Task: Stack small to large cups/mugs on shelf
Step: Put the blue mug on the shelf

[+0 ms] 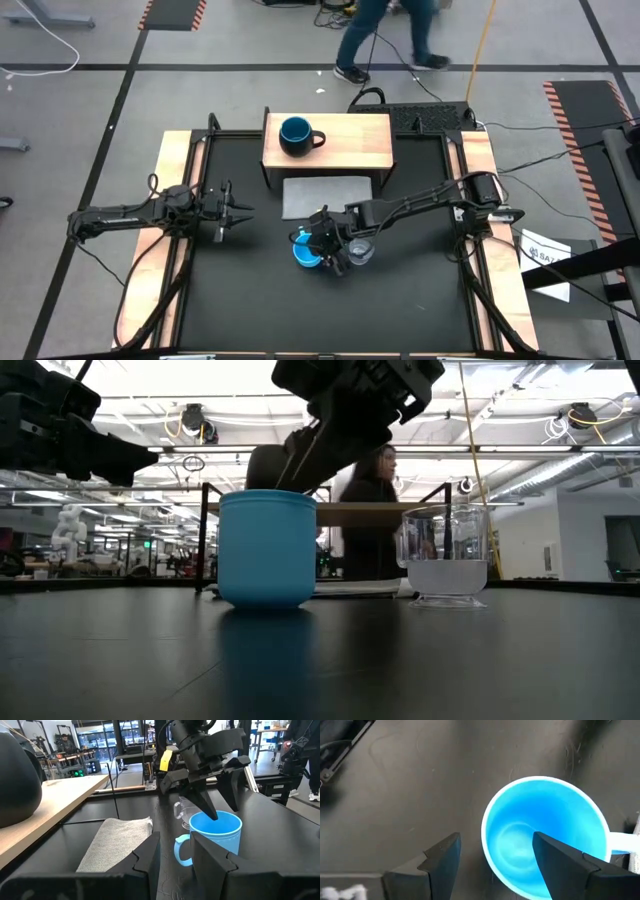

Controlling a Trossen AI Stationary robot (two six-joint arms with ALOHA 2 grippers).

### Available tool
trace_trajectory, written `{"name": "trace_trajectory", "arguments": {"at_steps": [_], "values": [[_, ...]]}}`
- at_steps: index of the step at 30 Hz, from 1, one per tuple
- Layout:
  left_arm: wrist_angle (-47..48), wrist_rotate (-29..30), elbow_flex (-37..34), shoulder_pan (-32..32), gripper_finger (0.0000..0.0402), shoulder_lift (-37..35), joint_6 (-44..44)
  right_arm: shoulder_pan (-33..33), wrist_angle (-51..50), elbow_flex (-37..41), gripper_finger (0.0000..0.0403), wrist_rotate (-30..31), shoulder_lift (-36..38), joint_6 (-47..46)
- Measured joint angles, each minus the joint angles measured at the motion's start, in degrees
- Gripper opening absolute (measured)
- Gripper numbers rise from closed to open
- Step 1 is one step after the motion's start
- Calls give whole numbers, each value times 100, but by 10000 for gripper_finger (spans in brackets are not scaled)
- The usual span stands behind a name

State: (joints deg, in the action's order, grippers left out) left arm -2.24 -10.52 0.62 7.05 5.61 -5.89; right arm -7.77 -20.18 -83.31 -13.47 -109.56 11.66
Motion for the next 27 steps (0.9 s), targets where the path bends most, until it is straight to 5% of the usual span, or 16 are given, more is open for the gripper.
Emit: {"name": "trace_trajectory", "arguments": {"at_steps": [27], "values": [[1, -2, 0, -2, 108, 1, -2, -4, 312, 4, 203, -9, -171, 92]]}}
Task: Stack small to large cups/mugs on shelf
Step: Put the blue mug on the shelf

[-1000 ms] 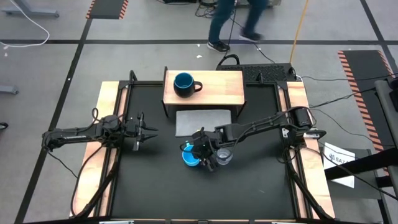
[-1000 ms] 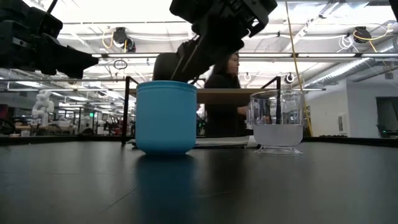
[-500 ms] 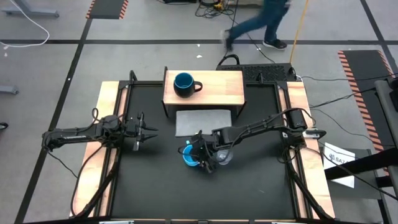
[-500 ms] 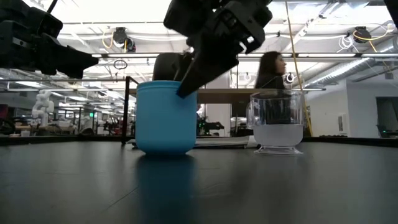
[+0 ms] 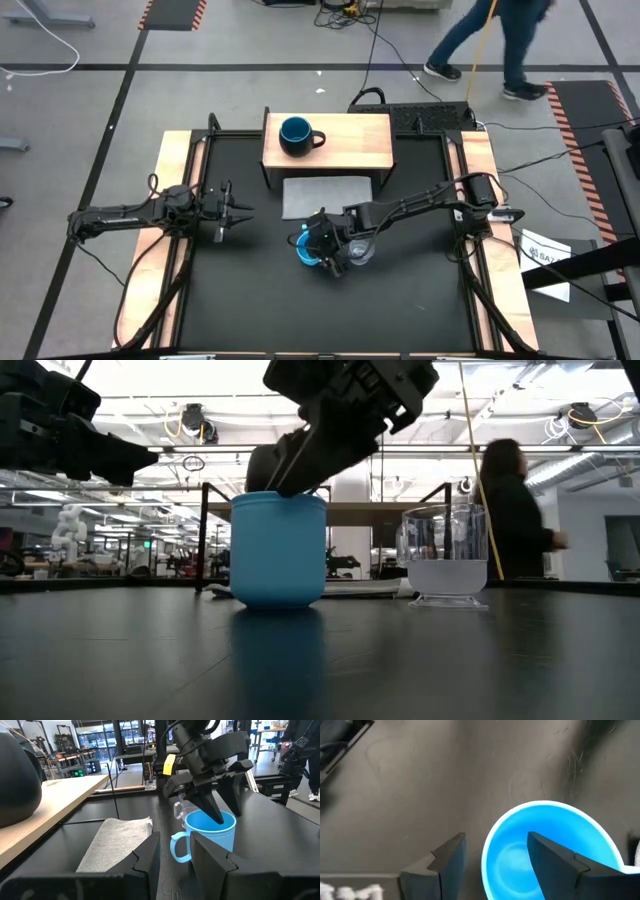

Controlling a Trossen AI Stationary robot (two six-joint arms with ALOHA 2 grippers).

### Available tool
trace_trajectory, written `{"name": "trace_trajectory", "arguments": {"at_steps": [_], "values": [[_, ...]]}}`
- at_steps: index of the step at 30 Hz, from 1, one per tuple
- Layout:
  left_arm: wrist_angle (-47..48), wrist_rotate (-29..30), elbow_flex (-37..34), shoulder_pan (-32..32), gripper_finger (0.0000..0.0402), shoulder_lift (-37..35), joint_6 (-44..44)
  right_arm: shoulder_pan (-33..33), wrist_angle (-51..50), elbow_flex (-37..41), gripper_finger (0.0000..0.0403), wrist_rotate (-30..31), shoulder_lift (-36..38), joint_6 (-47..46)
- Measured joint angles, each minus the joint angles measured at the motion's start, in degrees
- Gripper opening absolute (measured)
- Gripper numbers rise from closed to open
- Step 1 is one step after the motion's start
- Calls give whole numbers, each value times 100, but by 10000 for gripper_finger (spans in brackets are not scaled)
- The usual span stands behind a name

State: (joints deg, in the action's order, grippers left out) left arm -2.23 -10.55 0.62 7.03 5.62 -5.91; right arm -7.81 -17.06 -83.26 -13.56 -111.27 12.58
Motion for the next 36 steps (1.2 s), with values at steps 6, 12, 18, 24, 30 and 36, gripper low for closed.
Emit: {"name": "trace_trajectory", "arguments": {"at_steps": [6, 12, 18, 24, 30, 36], "values": [[-1, 0, 0, 0, 108, -1, 2, -2, -15, 0, 203, 0, -1, -11], [-1, 0, 0, 0, 108, 1, 9, -2, -79, 0, 185, 0, -9, 3], [1, 0, 0, 0, 108, -1, 17, -7, -81, 0, 144, 0, -15, 67], [-1, 0, 0, 2, 108, 0, 17, -13, -83, 0, 81, 1, -15, 235], [-1, -1, 0, 1, 108, -1, 17, -13, -107, 0, 9, 4, -15, 320], [-1, -1, 0, 1, 108, 0, 42, -13, -117, 0, 5, 4, -15, 379]]}}
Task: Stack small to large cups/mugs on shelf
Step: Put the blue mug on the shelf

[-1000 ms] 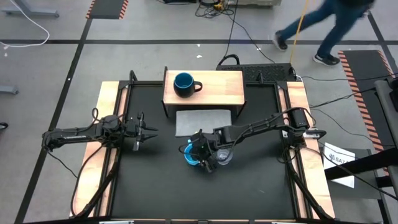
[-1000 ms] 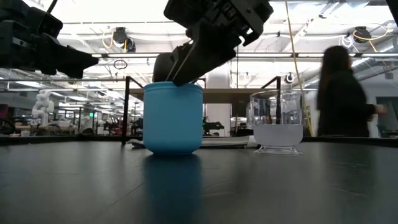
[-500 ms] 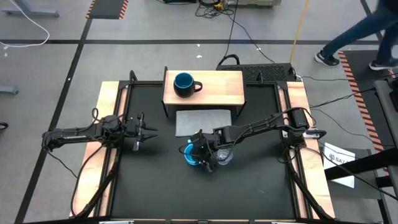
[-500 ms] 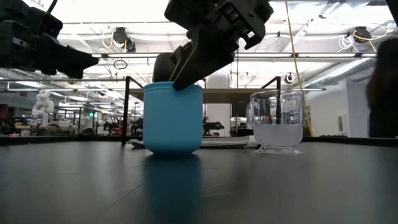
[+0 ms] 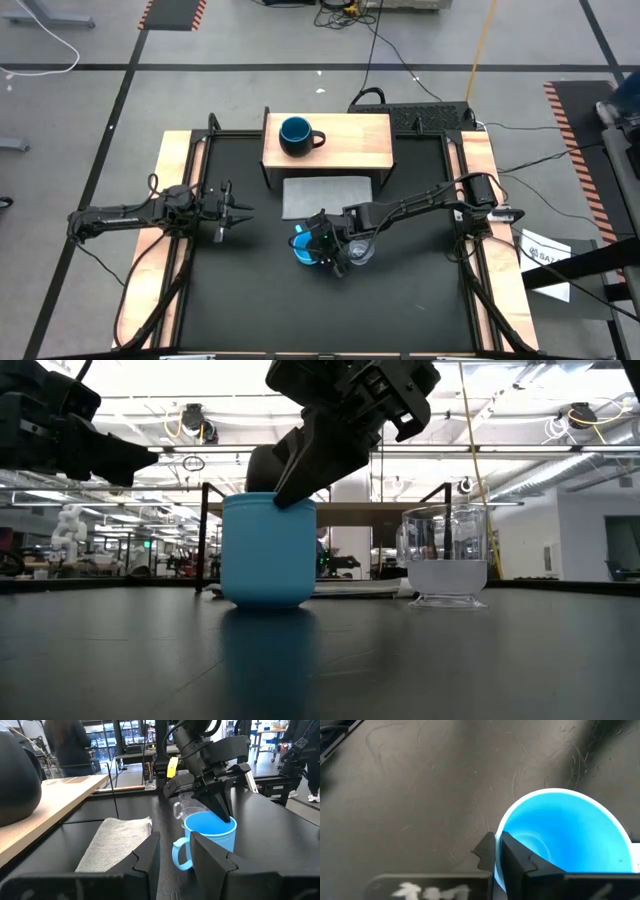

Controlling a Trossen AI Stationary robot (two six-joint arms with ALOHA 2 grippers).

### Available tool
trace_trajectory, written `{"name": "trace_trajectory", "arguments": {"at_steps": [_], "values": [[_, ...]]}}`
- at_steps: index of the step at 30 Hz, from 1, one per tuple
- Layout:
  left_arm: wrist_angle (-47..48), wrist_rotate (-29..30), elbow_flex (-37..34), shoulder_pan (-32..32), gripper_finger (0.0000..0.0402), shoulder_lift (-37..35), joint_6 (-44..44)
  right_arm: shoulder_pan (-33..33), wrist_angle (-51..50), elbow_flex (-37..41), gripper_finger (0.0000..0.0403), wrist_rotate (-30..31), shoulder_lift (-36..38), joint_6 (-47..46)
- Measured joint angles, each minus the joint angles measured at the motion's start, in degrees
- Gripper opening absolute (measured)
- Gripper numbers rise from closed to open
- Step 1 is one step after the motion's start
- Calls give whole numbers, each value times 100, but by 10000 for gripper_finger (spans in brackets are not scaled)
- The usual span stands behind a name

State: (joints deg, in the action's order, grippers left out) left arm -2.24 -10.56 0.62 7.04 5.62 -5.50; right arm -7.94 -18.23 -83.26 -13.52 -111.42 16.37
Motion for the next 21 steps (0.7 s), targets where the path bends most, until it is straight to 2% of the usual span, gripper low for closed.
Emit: {"name": "trace_trajectory", "arguments": {"at_steps": [10, 21], "values": [[0, -1, 0, -1, 108, 0, 0, 28, -113, 0, 2, 23, 234, 148], [2, 1, 0, -3, 108, 1, 2, 140, -718, 0, 1, 456, 1471, 297]]}}
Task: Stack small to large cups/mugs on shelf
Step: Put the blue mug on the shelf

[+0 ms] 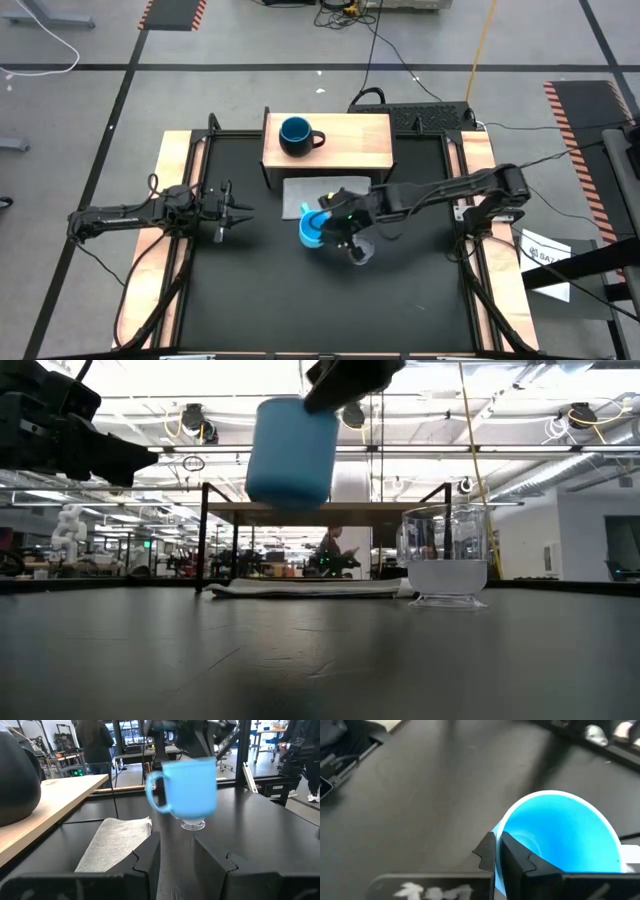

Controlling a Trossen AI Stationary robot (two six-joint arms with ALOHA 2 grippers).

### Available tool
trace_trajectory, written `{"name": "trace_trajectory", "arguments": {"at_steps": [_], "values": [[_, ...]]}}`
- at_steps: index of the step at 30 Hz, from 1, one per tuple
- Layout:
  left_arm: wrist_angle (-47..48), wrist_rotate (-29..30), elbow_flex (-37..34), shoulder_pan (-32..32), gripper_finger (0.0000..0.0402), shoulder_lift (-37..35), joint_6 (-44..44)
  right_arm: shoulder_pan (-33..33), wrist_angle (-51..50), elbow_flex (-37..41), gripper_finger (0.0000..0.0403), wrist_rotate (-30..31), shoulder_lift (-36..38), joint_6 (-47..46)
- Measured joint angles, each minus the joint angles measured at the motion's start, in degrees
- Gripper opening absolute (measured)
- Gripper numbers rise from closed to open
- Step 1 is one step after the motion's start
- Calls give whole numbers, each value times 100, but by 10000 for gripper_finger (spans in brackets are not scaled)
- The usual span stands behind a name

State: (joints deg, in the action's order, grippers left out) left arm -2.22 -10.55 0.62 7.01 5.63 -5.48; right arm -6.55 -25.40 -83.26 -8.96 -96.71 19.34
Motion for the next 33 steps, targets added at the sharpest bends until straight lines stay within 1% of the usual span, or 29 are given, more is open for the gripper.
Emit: {"name": "trace_trajectory", "arguments": {"at_steps": [3, 6, 24, 28, 33], "values": [[0, -2, 0, 0, 108, 0, 11, 54, -65, 0, 1, 5, 259, -21], [0, -2, 0, 0, 108, 0, 19, 91, -201, 0, 1, 3, 359, -16], [0, 2, 0, 4, 108, 0, 22, 86, -436, 0, 0, 8, 375, -256], [0, 2, 0, 4, 108, 0, 22, 86, -503, 0, 0, 8, 526, -213], [0, 2, 0, 4, 108, -2, 36, 83, -569, 0, 0, 19, 890, -213]]}}
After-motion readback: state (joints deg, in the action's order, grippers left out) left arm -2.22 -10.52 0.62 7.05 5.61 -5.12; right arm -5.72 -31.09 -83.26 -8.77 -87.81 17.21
